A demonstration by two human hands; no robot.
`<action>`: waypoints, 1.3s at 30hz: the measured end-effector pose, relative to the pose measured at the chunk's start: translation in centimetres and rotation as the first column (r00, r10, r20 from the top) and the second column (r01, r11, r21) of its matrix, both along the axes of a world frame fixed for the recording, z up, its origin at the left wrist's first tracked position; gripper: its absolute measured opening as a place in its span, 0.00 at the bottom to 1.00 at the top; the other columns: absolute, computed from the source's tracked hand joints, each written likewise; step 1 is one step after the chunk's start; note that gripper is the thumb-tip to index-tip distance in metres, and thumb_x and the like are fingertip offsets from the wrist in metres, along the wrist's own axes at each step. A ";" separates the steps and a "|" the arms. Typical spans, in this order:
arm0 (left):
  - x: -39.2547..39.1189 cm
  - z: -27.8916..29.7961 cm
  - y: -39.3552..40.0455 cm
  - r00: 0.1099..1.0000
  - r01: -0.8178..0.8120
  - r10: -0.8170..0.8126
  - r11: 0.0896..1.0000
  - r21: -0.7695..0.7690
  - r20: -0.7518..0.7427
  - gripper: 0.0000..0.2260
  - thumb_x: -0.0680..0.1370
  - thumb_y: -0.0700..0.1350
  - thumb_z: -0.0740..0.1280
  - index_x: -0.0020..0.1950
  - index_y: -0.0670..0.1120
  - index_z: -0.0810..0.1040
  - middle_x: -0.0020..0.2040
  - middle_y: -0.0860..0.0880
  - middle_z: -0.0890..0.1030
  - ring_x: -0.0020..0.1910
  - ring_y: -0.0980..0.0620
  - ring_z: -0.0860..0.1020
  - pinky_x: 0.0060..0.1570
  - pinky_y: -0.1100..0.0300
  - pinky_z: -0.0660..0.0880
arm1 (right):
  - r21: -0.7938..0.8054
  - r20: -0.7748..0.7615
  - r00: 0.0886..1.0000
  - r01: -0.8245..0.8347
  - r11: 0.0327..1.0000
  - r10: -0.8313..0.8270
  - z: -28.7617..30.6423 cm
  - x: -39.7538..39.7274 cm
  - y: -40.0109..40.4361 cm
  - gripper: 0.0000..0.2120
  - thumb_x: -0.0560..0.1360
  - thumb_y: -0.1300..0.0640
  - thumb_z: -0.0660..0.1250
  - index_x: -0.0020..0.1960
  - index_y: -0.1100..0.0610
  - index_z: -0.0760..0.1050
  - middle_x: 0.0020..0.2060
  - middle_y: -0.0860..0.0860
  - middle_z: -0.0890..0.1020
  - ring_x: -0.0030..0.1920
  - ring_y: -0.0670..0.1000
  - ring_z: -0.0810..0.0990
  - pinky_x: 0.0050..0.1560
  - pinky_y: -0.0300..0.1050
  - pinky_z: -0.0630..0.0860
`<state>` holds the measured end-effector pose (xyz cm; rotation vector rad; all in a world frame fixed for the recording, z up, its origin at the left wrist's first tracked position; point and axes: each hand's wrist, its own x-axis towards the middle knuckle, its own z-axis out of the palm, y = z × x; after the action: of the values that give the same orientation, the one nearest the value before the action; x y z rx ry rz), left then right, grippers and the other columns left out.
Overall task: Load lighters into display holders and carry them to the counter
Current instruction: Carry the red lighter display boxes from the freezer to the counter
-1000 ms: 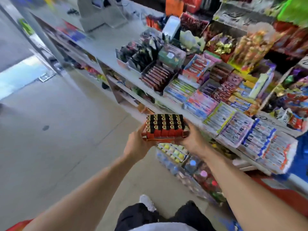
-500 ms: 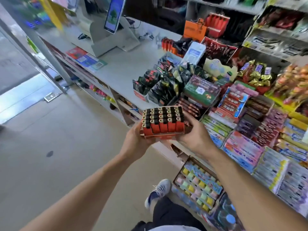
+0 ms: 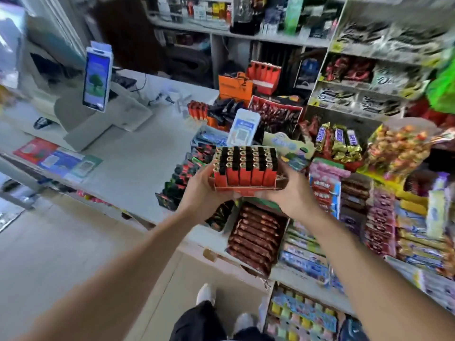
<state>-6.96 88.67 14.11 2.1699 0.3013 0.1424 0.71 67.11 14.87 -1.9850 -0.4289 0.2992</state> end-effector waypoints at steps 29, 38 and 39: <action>46.4 -0.5 5.9 0.805 0.445 -0.584 0.709 0.547 0.102 0.45 0.59 0.60 0.81 0.68 0.46 0.64 0.49 0.50 0.81 0.52 0.45 0.78 0.60 0.50 0.69 | -0.444 0.253 0.888 0.459 0.769 -0.384 0.1 33.6 5.6 0.46 0.63 0.50 0.84 0.69 0.51 0.57 0.50 0.47 0.76 0.48 0.50 0.76 0.41 0.44 0.67; 50.0 -0.7 3.4 0.812 0.470 -0.582 0.701 0.537 0.050 0.43 0.63 0.57 0.82 0.68 0.47 0.63 0.54 0.48 0.80 0.54 0.46 0.73 0.52 0.54 0.63 | -0.539 0.289 0.846 0.531 0.654 -0.448 -0.6 37.5 4.3 0.55 0.64 0.51 0.83 0.76 0.47 0.48 0.45 0.50 0.78 0.34 0.44 0.75 0.29 0.41 0.67; 50.2 -1.1 3.3 0.823 0.458 -0.566 0.713 0.531 0.051 0.43 0.62 0.58 0.82 0.69 0.48 0.63 0.52 0.49 0.79 0.52 0.47 0.73 0.51 0.54 0.62 | -0.551 0.294 0.844 0.533 0.642 -0.448 -0.7 37.8 4.4 0.55 0.64 0.51 0.83 0.77 0.46 0.48 0.44 0.51 0.78 0.34 0.46 0.76 0.29 0.42 0.69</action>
<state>43.25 91.99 12.97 2.6359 -0.5397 0.1390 38.52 71.55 14.19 -2.6865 0.1926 -0.0653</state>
